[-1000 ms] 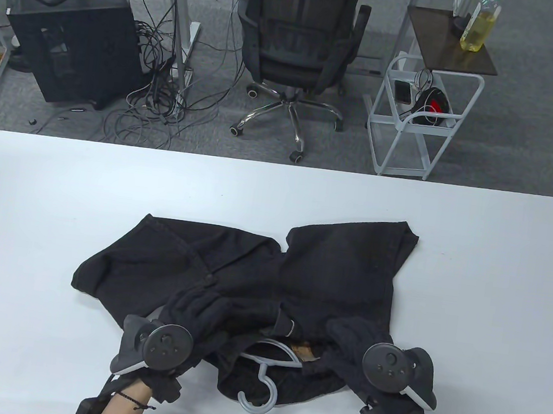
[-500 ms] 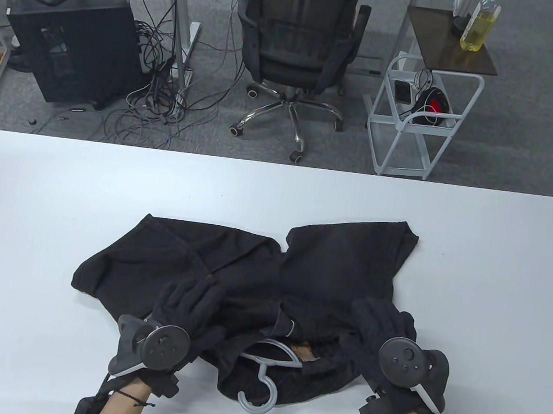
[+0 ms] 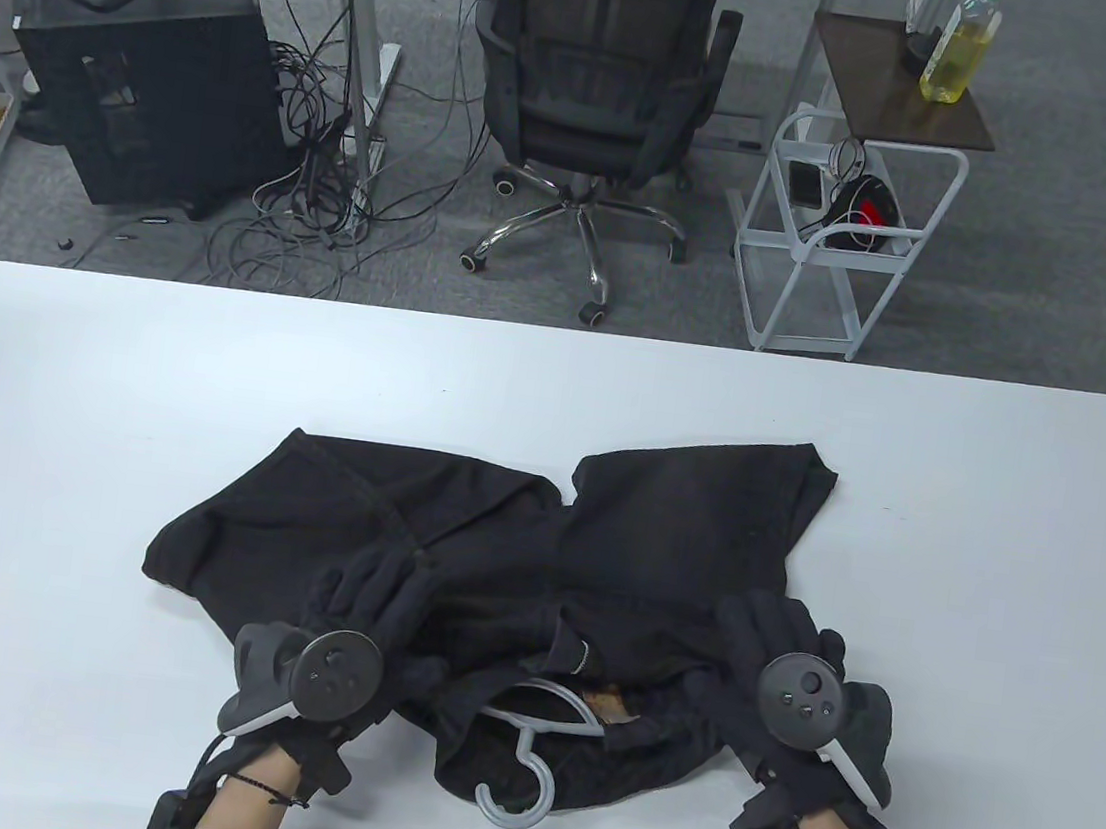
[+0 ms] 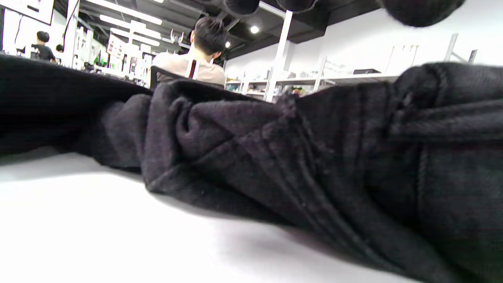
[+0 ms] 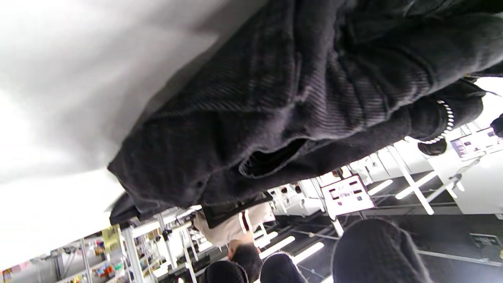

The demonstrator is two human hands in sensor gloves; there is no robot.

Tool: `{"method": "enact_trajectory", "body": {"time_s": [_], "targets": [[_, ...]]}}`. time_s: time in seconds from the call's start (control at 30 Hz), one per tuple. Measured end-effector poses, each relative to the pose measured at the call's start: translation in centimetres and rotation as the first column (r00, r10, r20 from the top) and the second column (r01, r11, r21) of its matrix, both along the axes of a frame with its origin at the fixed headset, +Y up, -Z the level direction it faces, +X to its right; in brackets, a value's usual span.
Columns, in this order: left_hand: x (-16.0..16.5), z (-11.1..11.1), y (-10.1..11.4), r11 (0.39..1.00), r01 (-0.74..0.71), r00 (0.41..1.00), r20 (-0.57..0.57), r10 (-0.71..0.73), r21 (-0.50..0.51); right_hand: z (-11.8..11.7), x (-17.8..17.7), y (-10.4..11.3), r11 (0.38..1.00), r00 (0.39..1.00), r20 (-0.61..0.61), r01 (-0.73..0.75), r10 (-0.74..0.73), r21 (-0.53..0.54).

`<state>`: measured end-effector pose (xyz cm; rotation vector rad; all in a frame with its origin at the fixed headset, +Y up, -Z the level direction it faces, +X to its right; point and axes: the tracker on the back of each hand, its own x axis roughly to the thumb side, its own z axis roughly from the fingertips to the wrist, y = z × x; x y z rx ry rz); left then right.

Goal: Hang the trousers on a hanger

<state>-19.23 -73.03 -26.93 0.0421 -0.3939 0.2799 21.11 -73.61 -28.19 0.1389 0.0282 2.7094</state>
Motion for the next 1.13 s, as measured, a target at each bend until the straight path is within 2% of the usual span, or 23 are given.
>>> {"method": "enact_trajectory", "body": {"time_s": [0.1, 0.17, 0.3, 0.67, 0.83, 1.13], "targets": [[0.0, -0.4, -0.8, 0.992, 0.002, 1.000, -0.002, -0.002, -0.128, -0.4, 0.2, -0.5, 0.999, 1.000, 0.016, -0.010, 0.010, -0.040], [0.1, -0.7, -1.3, 0.986, 0.003, 1.000, 0.001, -0.003, -0.164, -0.6, 0.2, -0.8, 0.998, 0.999, 0.027, -0.016, 0.018, -0.064], [0.1, -0.7, -1.2, 0.988, -0.008, 1.000, -0.005, 0.007, -0.153, -0.8, 0.4, -1.3, 0.993, 0.999, 0.025, -0.032, 0.035, -0.117], [-0.1, -0.6, -1.4, 0.986, -0.025, 1.000, -0.013, 0.024, -0.166, -0.9, 0.4, -1.2, 0.991, 1.000, 0.008, -0.007, 0.008, -0.130], [-0.3, -0.4, -0.8, 0.993, -0.066, 0.998, -0.007, 0.066, -0.097, -0.8, 0.2, -1.3, 0.991, 1.000, -0.006, -0.010, 0.010, -0.133], [-0.6, -0.4, -0.5, 0.992, -0.091, 0.996, -0.018, 0.090, -0.088, -0.8, -0.2, -1.5, 0.989, 0.999, -0.025, -0.023, 0.019, -0.145]]}}
